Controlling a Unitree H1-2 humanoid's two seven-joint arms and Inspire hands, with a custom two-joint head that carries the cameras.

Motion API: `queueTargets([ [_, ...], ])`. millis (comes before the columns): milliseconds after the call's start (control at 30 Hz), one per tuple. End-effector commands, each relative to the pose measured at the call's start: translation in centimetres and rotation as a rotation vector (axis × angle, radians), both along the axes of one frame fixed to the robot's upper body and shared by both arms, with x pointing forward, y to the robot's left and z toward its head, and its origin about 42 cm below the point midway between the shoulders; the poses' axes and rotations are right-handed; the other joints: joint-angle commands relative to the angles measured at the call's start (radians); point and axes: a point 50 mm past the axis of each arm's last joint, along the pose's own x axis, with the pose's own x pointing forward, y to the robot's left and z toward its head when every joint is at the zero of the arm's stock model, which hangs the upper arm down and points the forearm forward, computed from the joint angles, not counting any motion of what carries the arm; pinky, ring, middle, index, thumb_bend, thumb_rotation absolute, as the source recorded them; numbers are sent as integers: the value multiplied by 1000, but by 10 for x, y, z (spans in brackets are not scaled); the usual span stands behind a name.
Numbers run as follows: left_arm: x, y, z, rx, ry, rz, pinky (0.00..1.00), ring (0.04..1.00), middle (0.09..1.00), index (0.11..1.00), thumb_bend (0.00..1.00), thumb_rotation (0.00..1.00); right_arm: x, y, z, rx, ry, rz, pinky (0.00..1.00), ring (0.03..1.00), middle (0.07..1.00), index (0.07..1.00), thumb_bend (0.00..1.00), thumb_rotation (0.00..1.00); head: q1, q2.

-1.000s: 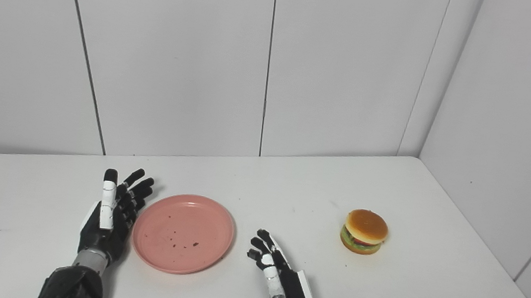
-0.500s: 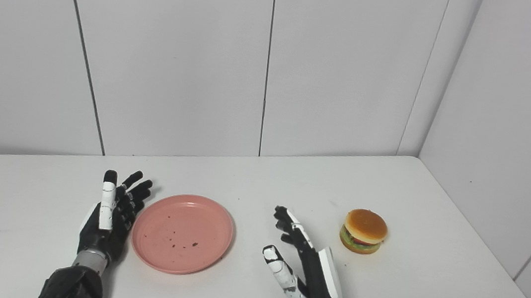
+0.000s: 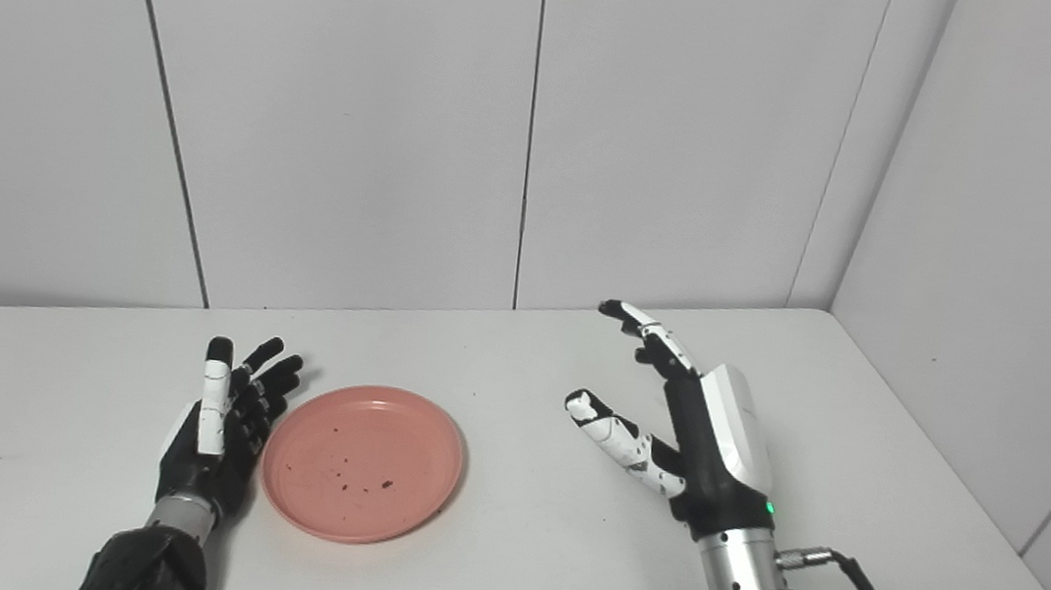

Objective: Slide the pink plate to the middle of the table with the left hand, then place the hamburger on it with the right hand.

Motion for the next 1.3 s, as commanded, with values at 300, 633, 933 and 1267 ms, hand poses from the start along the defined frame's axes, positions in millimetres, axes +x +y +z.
queueTargets([
  [300, 11, -11, 20, -19, -64, -15, 1000, 907, 836, 846, 1000, 945, 25, -33, 40, -310, -81, -181, 710, 814, 818, 775, 822, 1000, 2, 1],
  [633, 11, -11, 18, -16, -59, -24, 1000, 906, 839, 850, 1000, 949, 54, -67, 29, -417, -8, -259, 740, 812, 796, 764, 791, 994, 2, -2],
  [933, 11, -11, 18, -16, -57, -26, 1000, 908, 838, 851, 1000, 947, 79, -82, 17, -504, 58, -295, 712, 789, 784, 742, 753, 985, 5, 1],
  [1267, 12, -11, 19, -18, -59, -29, 1000, 909, 830, 845, 1000, 945, 97, -92, -4, -527, 168, -317, 719, 791, 793, 750, 766, 1000, 17, -2],
])
